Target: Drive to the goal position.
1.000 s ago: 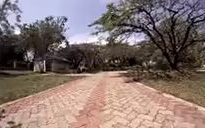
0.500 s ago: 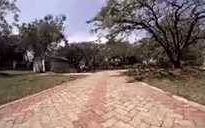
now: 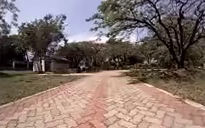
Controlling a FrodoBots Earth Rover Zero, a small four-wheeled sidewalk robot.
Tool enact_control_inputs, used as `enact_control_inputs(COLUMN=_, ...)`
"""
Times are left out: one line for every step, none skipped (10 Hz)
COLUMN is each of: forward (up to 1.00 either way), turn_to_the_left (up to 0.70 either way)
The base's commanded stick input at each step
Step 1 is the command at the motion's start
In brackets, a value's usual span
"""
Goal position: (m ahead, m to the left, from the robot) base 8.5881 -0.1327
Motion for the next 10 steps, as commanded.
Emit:
enact_control_inputs(forward=0.70, turn_to_the_left=0.00)
enact_control_inputs(forward=0.70, turn_to_the_left=0.00)
enact_control_inputs(forward=0.70, turn_to_the_left=0.00)
enact_control_inputs(forward=0.70, turn_to_the_left=0.00)
enact_control_inputs(forward=0.70, turn_to_the_left=0.00)
enact_control_inputs(forward=0.70, turn_to_the_left=0.00)
enact_control_inputs(forward=0.70, turn_to_the_left=0.00)
enact_control_inputs(forward=0.70, turn_to_the_left=0.00)
enact_control_inputs(forward=0.70, turn_to_the_left=0.00)
enact_control_inputs(forward=0.70, turn_to_the_left=0.00)
